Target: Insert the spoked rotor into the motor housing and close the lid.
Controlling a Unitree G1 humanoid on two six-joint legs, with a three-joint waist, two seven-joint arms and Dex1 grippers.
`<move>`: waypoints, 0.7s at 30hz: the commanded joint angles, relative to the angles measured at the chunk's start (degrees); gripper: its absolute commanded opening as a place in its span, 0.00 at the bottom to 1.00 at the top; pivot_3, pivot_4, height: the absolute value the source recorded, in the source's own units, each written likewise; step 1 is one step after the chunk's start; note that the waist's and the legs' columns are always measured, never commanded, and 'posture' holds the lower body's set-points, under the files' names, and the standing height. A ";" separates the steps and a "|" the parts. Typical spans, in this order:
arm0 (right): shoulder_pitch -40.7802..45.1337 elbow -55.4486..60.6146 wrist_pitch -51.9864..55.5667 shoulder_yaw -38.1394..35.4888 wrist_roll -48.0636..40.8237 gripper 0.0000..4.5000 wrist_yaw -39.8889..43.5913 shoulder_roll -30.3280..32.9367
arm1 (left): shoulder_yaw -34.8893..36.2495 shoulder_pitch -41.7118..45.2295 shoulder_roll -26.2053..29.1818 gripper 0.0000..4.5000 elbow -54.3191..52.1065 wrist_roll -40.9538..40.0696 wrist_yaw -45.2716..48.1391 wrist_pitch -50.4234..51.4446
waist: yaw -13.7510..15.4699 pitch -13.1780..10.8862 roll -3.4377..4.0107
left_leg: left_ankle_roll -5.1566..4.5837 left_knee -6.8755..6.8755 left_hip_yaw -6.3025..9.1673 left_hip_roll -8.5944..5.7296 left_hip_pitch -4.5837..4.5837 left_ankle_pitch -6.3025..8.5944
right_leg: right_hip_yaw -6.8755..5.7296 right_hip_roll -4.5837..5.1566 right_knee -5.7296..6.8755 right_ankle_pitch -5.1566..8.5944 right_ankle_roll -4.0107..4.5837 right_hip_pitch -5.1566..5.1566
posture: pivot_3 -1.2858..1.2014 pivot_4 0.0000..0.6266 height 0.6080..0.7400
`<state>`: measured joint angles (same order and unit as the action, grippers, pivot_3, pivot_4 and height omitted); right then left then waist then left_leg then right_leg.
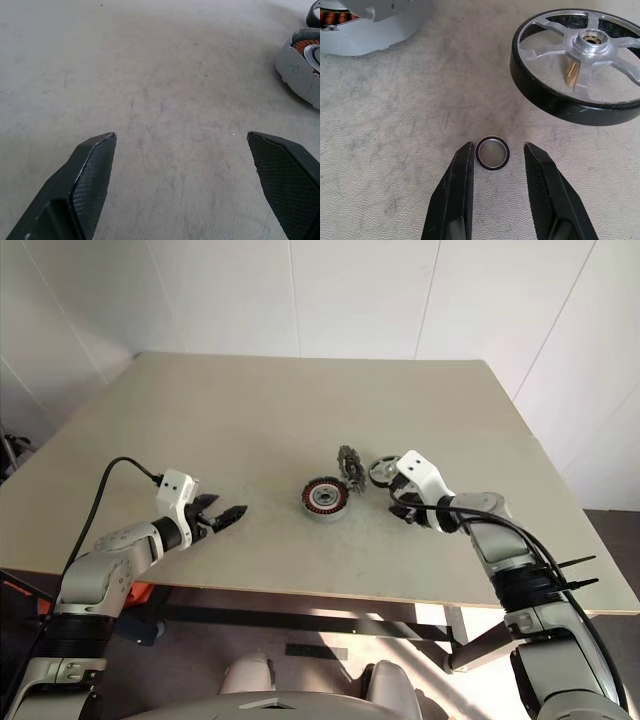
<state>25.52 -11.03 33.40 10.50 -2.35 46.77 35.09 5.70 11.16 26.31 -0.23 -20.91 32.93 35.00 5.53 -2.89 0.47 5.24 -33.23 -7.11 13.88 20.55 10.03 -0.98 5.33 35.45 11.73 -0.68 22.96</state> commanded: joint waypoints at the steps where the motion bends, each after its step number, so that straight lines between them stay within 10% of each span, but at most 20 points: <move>1: 0.86 -1.23 1.09 0.18 1.25 0.37 -0.54 0.79 | 0.58 0.15 0.68 0.98 -2.74 -0.08 -0.10 -0.12 | -0.03 0.00 -0.01 | 0.00 0.00 0.00 0.00 0.00 0.00 | 0.00 0.00 0.00 -0.02 0.04 0.00 | 0.52 0.00 1.00; 8: 1.09 -2.54 1.87 0.42 1.51 0.13 -0.09 1.03 | 0.72 -0.35 0.50 0.98 -3.51 -0.16 -0.40 0.22 | -0.02 0.01 -0.03 | 0.00 0.01 0.00 0.00 -0.01 0.00 | 0.00 0.00 -0.01 -0.08 0.14 0.00 | 0.52 0.00 1.00; 21: 9.78 -2.91 1.80 -4.09 0.82 0.13 -7.54 -1.07 | 0.40 -0.06 0.46 0.98 -3.25 -0.20 -0.62 0.41 | -0.19 -0.07 0.12 | 0.01 0.01 0.00 0.00 0.11 -0.01 | 0.02 -0.02 -0.01 0.09 -0.16 0.20 | 0.52 0.00 1.00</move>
<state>32.02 -16.10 35.20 9.04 -1.30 40.44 34.06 5.70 10.45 26.30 -1.63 -20.99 32.19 35.67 5.34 -2.96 0.58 5.26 -33.21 -7.12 13.87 20.67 10.02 -0.95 5.30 35.45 11.77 -0.76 23.19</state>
